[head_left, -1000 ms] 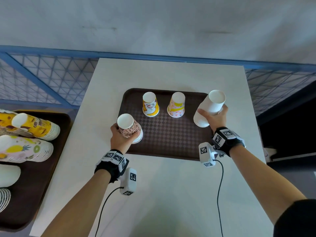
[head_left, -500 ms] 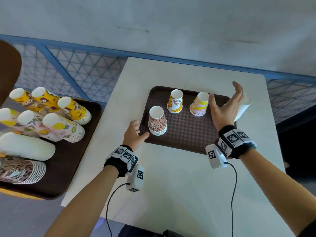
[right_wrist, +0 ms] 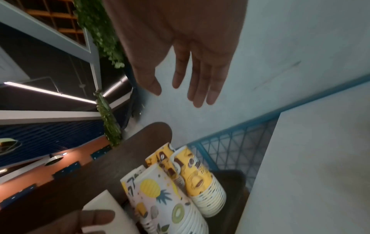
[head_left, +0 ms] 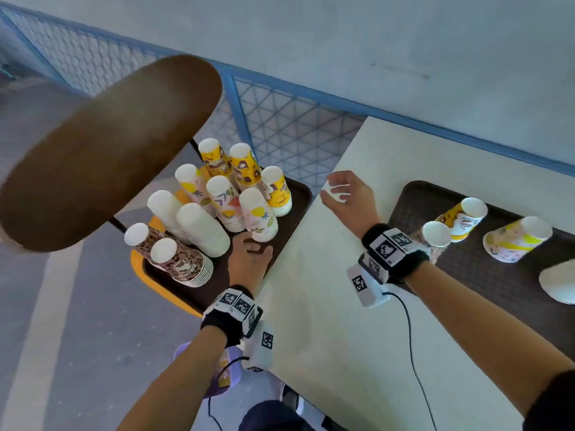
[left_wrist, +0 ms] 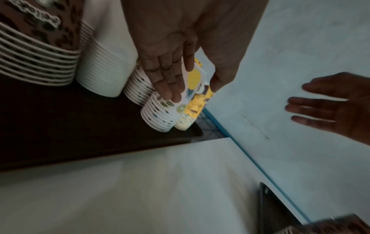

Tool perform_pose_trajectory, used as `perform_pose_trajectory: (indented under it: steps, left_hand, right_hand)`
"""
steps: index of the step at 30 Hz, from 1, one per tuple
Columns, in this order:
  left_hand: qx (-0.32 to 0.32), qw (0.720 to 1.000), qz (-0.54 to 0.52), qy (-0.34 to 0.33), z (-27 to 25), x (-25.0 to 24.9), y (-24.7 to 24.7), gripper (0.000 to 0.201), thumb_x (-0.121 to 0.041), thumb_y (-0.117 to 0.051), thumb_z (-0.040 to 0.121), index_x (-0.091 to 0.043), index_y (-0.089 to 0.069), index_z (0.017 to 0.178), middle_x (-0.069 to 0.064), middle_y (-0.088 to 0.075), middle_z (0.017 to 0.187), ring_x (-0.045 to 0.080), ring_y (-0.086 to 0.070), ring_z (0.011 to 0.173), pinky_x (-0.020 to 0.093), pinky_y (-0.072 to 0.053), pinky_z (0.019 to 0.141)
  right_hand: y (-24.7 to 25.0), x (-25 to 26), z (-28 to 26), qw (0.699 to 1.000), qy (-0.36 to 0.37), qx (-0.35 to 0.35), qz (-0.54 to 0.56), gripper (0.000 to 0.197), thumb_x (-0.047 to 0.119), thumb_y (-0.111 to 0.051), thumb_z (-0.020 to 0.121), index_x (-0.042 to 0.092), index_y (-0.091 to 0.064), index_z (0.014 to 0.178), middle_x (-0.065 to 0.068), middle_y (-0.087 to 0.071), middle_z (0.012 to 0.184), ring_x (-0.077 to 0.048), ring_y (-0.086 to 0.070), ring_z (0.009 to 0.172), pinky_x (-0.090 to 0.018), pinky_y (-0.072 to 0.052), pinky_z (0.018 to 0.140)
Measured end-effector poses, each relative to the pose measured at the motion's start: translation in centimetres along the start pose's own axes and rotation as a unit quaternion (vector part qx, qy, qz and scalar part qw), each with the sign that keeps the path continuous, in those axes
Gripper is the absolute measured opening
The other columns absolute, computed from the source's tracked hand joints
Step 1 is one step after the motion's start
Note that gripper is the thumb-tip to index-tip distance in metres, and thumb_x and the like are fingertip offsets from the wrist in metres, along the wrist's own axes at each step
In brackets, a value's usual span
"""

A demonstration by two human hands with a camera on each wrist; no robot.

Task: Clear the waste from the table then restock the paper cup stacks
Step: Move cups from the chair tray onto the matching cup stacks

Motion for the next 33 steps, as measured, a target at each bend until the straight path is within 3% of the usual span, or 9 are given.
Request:
perform_pose_trajectory:
  steps: [3,7,11,14,17,21,25,28,33]
  left_hand:
    - [-0.007,1.0,-0.011,-0.025,2.1,0.3,1.6,0.063,-0.021,-0.072,0.076,-0.012,-0.036,0.128,0.006,-0.055,0.105,0.02,-0.058,0.084,0.032,-0.048,0.077]
    - [0.0,0.999,-0.02,-0.05,5.0,-0.1,1.7,0.074,-0.02,-0.075,0.072,-0.016,-0.033,0.133,0.001,-0.051,0.116,0.022,-0.055,0.106,0.039,-0.049,0.091]
    - [0.024,0.996,-0.035,-0.074,7.5,-0.4,0.8,0.076,-0.017,-0.076,0.071,-0.018,-0.033,0.134,0.001,-0.049,0.133,0.02,-0.05,0.121,0.045,-0.044,0.102]
    - [0.032,0.995,-0.039,-0.083,8.4,-0.8,-0.1,0.076,-0.02,-0.077,0.071,-0.016,-0.034,0.134,-0.008,-0.045,0.124,0.015,-0.047,0.122,0.035,-0.039,0.105]
    - [0.032,0.995,-0.055,-0.077,9.2,-0.8,-0.7,0.071,-0.021,-0.075,0.074,-0.015,-0.036,0.132,-0.007,-0.049,0.121,0.007,-0.045,0.113,0.022,-0.036,0.097]
    - [0.029,0.994,-0.061,-0.088,9.7,-0.4,-0.9,0.055,-0.02,-0.075,0.073,-0.029,-0.042,0.116,-0.01,-0.053,0.112,0.007,-0.049,0.106,0.016,-0.036,0.087]
    - [0.001,0.994,-0.047,-0.095,8.8,1.8,0.1,0.066,-0.041,-0.072,0.063,-0.027,-0.047,0.122,-0.01,-0.055,0.118,0.013,-0.051,0.114,0.03,-0.043,0.098]
    - [-0.035,0.995,0.007,-0.092,7.6,4.0,1.2,0.069,-0.049,-0.066,0.055,-0.013,-0.051,0.112,0.002,-0.053,0.106,0.029,-0.053,0.106,0.049,-0.048,0.091]
    - [-0.028,0.999,-0.004,-0.036,6.5,5.7,1.4,0.083,-0.053,-0.068,0.048,-0.014,-0.047,0.119,-0.003,-0.044,0.112,0.026,-0.051,0.113,0.046,-0.048,0.096]
  right_hand:
    - [-4.5,-0.4,1.7,0.996,-0.063,0.066,-0.015,0.05,0.017,-0.073,0.076,0.008,-0.052,0.121,-0.012,-0.06,0.114,-0.022,-0.058,0.095,-0.033,-0.049,0.086]
    - [-8.6,-1.4,4.2,0.987,-0.116,0.104,-0.033,0.069,0.024,-0.073,0.076,0.014,-0.036,0.134,-0.014,-0.052,0.132,-0.029,-0.053,0.117,-0.034,-0.043,0.095]
    - [-11.6,-2.5,6.5,0.98,-0.135,0.14,-0.049,0.088,0.027,-0.075,0.074,0.018,-0.021,0.143,-0.015,-0.044,0.142,-0.031,-0.043,0.131,-0.046,-0.037,0.107]
    - [-13.0,-3.1,7.9,0.98,-0.138,0.131,-0.05,0.093,0.024,-0.076,0.073,0.017,-0.017,0.145,-0.012,-0.048,0.139,-0.028,-0.045,0.129,-0.04,-0.036,0.108]
    - [-14.2,-3.5,8.8,0.984,-0.123,0.118,-0.052,0.088,0.019,-0.076,0.073,0.012,-0.023,0.143,-0.011,-0.053,0.133,-0.026,-0.05,0.123,-0.027,-0.037,0.096]
    - [-15.1,-4.4,8.9,0.986,-0.113,0.101,-0.074,0.069,0.022,-0.077,0.072,0.011,-0.042,0.13,-0.01,-0.057,0.128,-0.027,-0.053,0.119,-0.037,-0.043,0.097]
    - [-15.4,-5.8,7.2,0.983,-0.121,0.084,-0.109,0.07,0.028,-0.08,0.067,0.01,-0.047,0.127,-0.013,-0.048,0.125,-0.026,-0.049,0.115,-0.023,-0.037,0.091]
    - [-15.9,-6.6,5.4,0.979,-0.133,0.099,-0.117,0.073,0.028,-0.082,0.063,0.011,-0.048,0.125,-0.013,-0.043,0.123,-0.028,-0.051,0.111,-0.026,-0.041,0.094]
    - [-16.9,-7.7,3.8,0.975,-0.174,0.114,-0.08,0.083,0.024,-0.084,0.06,0.013,-0.04,0.13,-0.011,-0.047,0.13,-0.024,-0.038,0.127,-0.032,-0.039,0.103]
Point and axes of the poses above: each hand's wrist, its own z-axis towards the middle knuckle, its own y-axis out of the back of the hand, x = y × z, the point moved 2 cm from there along z, towards the middle knuckle
